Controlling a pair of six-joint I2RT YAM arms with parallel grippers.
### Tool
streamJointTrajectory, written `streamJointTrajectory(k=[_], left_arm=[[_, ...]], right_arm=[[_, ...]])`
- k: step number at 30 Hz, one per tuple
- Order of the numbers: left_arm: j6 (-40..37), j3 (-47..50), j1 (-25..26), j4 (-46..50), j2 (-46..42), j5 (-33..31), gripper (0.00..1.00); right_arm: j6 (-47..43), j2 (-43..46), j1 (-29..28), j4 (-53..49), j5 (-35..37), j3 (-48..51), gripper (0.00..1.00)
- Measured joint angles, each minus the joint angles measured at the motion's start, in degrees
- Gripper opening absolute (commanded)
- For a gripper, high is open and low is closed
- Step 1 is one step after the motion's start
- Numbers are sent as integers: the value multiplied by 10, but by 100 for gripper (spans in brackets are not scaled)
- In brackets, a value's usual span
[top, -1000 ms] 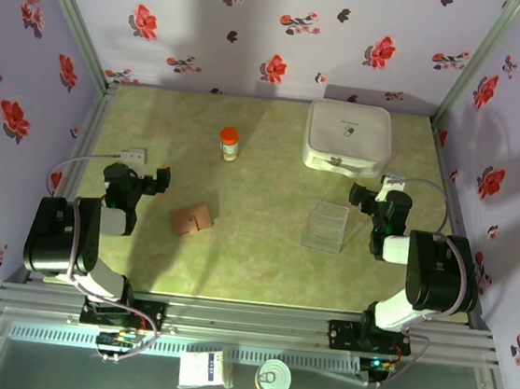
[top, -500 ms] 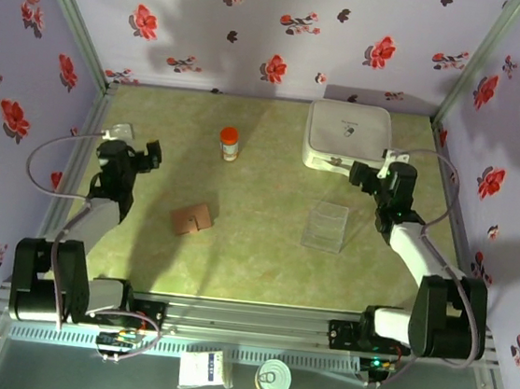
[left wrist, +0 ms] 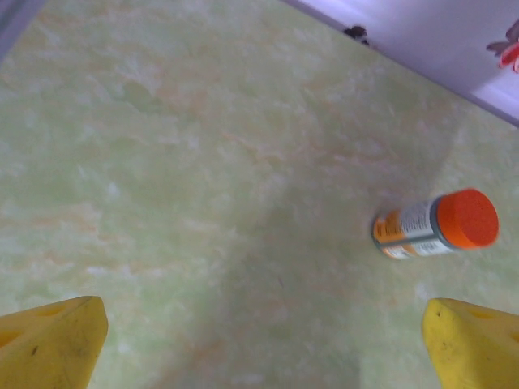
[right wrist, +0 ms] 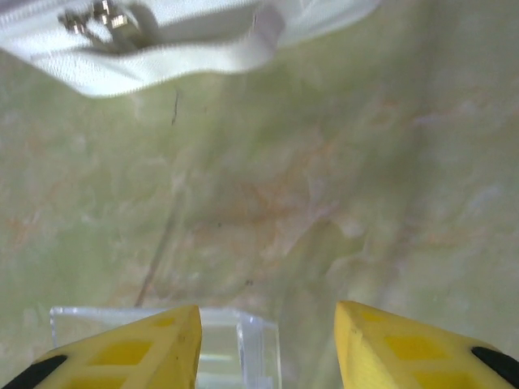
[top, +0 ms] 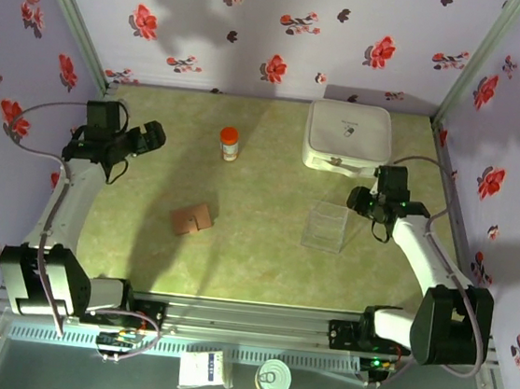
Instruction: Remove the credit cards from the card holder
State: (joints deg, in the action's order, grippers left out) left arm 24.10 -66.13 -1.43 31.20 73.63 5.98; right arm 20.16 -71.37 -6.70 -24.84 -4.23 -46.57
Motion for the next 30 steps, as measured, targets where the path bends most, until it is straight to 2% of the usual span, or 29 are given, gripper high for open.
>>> streamJointTrajectory(k=[3, 8, 14, 23, 30], left_arm=[[-7, -29, -5, 62, 1, 25, 100], [-45, -46, -13, 118, 2, 48, 100], [-68, -4, -40, 112, 6, 58, 100], [-70, 0, -47, 108, 10, 73, 100], [-70, 3, -47, 106, 10, 76, 100]], right_arm=[[9, -10, -10, -31, -10, -6, 37], [14, -59, -18, -50, -18, -17, 35], [15, -86, -22, -51, -18, -17, 31], [15, -120, -26, -35, -18, -23, 26], [14, -132, -30, -28, -22, -33, 16]])
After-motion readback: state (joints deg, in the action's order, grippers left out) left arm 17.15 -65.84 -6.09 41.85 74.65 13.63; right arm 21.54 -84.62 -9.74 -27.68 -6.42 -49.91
